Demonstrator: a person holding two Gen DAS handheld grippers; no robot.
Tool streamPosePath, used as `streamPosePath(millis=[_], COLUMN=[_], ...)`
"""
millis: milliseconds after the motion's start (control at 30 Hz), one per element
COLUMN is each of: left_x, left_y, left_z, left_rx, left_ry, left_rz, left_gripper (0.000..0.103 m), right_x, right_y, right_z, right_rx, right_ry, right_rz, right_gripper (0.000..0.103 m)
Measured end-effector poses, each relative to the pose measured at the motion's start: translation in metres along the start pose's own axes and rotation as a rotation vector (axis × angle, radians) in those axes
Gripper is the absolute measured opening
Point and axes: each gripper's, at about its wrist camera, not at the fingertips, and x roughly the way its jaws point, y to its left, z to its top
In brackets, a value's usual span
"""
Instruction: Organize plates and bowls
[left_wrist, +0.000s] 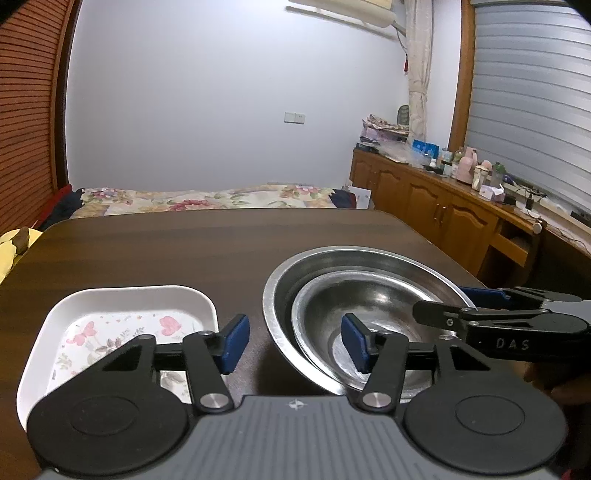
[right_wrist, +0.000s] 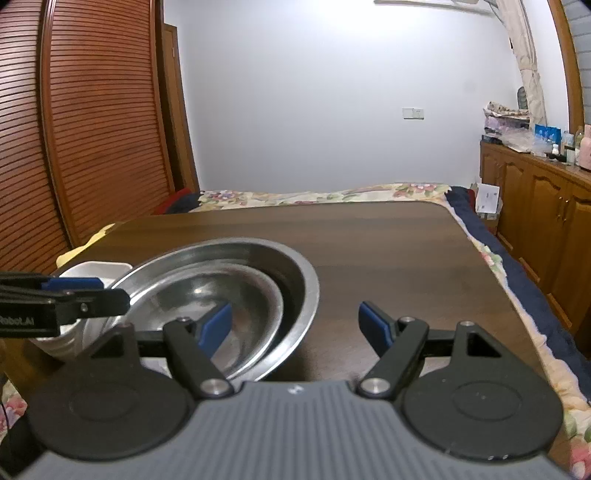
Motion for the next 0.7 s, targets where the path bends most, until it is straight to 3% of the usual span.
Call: streamPosePath(millis=[533,700], left_x=[0.0059,0.0076], left_y=[-0.0022,-0.0017], left_z=[-0.0031,-0.0033], left_rx=[-0.006,-0.012], left_ry=[0.029,0.035], left_rz=[-0.019,-0.019], left_gripper=[0.042,0.038], right_x=[0.0037,0.0043], right_y=[0.0066,0.0082], right_z=[-0.0047,-0.0028], right_rx=[0.005,0.003], right_ry=[0.005,0.002], right_rz=[0.016,0.025], right_gripper=[0.075,0.067])
